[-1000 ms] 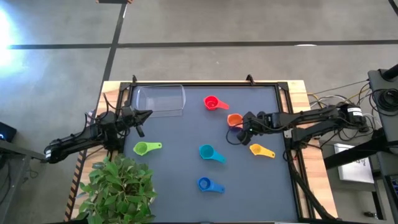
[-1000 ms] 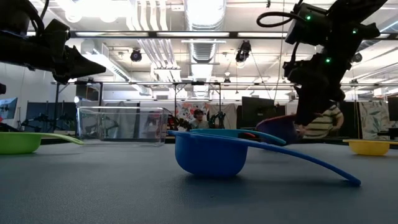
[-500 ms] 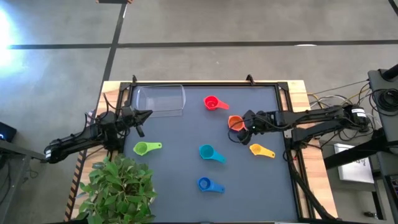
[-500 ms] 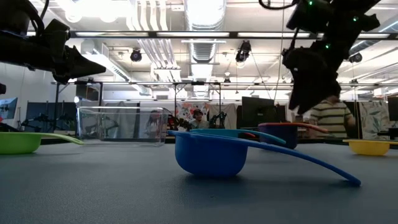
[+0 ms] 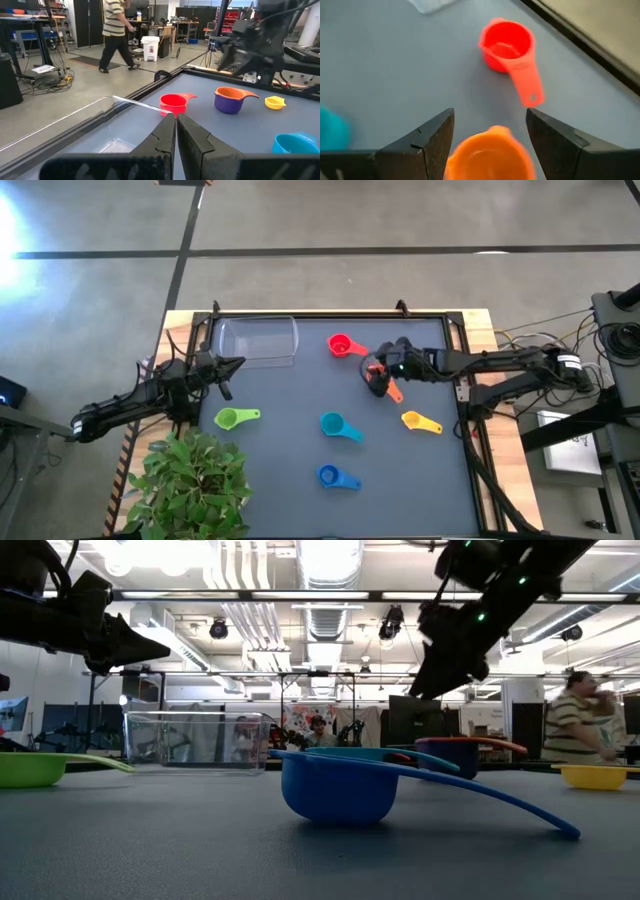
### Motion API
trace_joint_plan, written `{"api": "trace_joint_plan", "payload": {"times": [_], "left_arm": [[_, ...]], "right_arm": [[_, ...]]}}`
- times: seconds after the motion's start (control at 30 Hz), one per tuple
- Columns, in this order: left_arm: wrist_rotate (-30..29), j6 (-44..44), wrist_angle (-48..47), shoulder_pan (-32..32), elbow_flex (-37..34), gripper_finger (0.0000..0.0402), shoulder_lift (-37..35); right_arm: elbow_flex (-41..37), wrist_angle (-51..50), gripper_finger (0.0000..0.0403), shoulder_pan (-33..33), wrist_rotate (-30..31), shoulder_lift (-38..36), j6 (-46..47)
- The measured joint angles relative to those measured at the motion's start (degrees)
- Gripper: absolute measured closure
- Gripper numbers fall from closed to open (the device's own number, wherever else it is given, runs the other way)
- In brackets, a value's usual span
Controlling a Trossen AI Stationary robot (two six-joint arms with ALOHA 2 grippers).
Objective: Nest measuring cups in basket
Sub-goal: Stack the red measuring cup on top of the orange measuring cup
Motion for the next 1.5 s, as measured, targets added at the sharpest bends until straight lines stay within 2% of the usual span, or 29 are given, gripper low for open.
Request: {"api": "trace_joint_plan", "payload": {"times": [0.17,0.37,0.53,0.7,0.93,1.3,1.5], "left_arm": [[0.0,0.0,0.0,0.0,0.0,0.0402,0.0],[0.0,0.0,0.0,0.0,0.0,0.0402,0.0],[0.0,0.0,0.0,0.0,0.0,0.0402,0.0],[0.0,0.0,0.0,0.0,0.0,0.0402,0.0],[0.0,0.0,0.0,0.0,0.0,0.0402,0.0],[0.0,0.0,0.0,0.0,0.0,0.0402,0.0],[0.0,0.0,0.0,0.0,0.0,0.0402,0.0]], "right_arm": [[1.6,0.3,0.0166,-5.0,-0.5,4.6,-6.3],[2.5,5.9,0.0170,-9.0,-7.4,11.4,-11.4],[2.5,10.5,0.0166,-11.5,-8.2,16.5,-13.9],[2.5,13.9,0.0163,-13.6,-13.7,19.4,-15.8],[2.5,17.2,0.0163,-15.6,-13.8,21.5,-19.4],[2.6,21.7,0.0165,-17.2,-14.0,24.9,-20.1],[2.5,24.5,0.0173,-18.6,-16.7,27.0,-21.2]]}}
